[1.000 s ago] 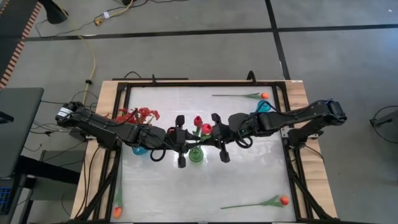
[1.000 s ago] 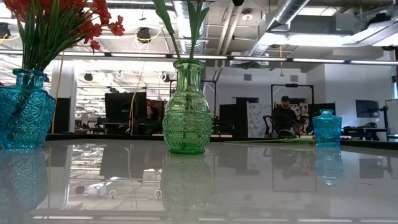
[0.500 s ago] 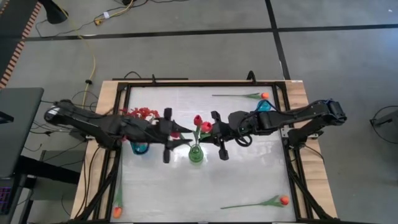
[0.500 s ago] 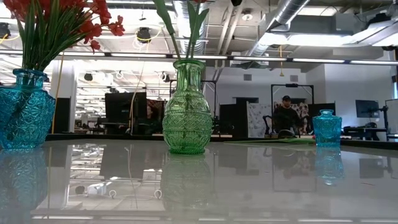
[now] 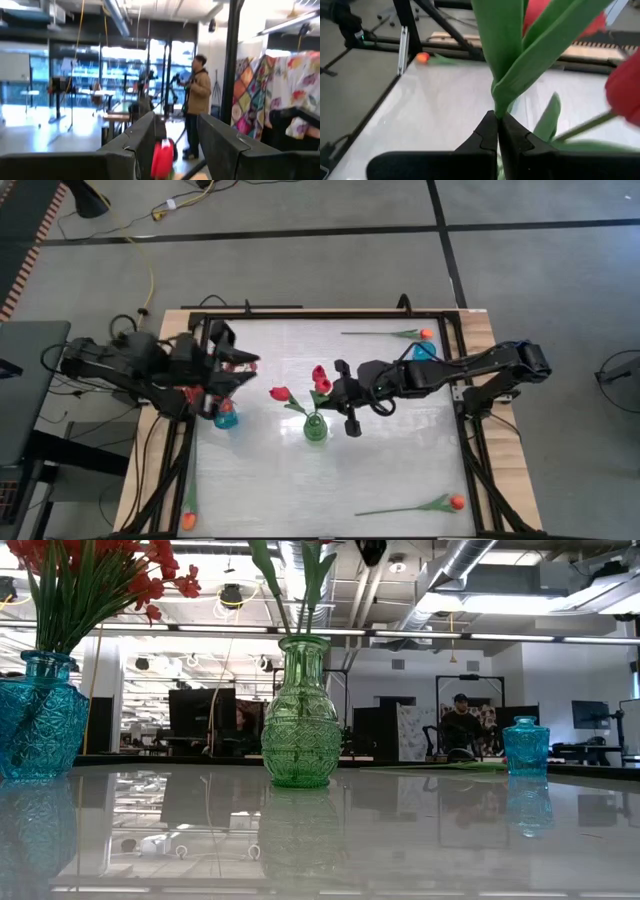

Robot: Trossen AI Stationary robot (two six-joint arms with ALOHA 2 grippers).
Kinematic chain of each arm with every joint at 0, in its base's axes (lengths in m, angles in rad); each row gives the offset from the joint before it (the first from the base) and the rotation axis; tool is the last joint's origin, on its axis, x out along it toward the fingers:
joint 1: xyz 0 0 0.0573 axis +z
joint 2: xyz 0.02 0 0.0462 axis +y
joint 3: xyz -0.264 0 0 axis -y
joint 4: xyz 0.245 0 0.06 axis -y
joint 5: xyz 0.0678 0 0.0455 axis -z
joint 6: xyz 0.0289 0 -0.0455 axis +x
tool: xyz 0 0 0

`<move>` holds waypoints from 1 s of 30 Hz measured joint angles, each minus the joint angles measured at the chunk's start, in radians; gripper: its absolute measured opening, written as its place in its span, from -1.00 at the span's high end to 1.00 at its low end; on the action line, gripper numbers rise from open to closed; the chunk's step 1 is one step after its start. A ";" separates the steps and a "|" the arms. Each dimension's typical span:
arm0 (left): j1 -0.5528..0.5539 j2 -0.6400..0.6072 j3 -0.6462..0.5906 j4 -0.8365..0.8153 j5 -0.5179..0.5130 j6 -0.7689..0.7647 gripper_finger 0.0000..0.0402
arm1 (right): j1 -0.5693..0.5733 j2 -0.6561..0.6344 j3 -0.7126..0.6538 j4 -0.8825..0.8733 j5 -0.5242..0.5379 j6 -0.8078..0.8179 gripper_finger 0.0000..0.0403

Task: Sort flowers into vase by color
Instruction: Put the pink flower into the green vase

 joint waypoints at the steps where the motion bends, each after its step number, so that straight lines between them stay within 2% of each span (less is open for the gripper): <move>1: 0.000 -0.009 0.000 0.008 0.002 0.004 0.33 | 0.000 0.001 -0.001 -0.008 -0.002 0.006 0.85; 8: 0.000 -0.071 -0.001 0.014 0.051 0.045 0.33 | -0.011 0.031 0.001 -0.002 0.000 0.011 0.83; 21: 0.000 -0.132 -0.001 -0.070 0.027 0.049 0.33 | -0.008 0.082 0.001 -0.008 0.001 0.011 0.81; 25: 0.001 -0.131 -0.001 -0.084 0.026 0.039 0.33 | -0.005 0.082 0.001 -0.015 0.001 0.011 0.69; 30: 0.001 -0.132 -0.001 -0.083 0.049 0.039 0.33 | -0.006 0.082 0.001 -0.040 0.001 0.018 0.36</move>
